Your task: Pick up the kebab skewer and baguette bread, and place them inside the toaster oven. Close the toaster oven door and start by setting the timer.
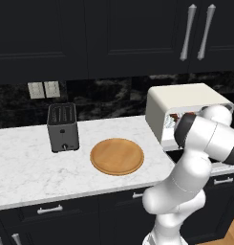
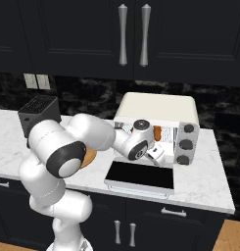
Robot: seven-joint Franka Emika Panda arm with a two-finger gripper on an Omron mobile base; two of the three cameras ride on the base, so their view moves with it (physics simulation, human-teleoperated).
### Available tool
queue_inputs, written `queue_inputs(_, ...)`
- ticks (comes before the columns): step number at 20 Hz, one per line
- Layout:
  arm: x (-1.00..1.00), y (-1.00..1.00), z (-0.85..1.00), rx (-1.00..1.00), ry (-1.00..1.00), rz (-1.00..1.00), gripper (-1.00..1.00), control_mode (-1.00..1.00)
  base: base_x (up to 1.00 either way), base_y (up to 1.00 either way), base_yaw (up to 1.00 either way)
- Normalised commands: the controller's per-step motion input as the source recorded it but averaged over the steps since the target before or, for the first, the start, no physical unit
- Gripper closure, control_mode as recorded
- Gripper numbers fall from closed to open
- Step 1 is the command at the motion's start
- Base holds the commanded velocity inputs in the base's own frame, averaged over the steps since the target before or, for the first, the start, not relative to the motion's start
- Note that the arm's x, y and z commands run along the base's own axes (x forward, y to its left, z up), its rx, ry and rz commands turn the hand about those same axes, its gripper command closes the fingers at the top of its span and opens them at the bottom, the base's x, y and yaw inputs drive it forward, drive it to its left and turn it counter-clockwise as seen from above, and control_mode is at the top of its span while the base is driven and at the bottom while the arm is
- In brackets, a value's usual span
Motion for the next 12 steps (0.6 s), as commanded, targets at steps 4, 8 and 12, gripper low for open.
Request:
queue_inputs(4,0.28,0.00,0.13,0.00,-0.07,-0.09,-1.00,-1.00,0.00,0.00,0.00)
queue_inputs(8,0.16,0.00,0.12,0.04,-0.07,-0.09,-1.00,-1.00,0.00,0.00,0.00)
queue_inputs(12,0.14,0.00,0.26,0.06,-0.06,-0.08,-1.00,-1.00,0.00,0.00,0.00)
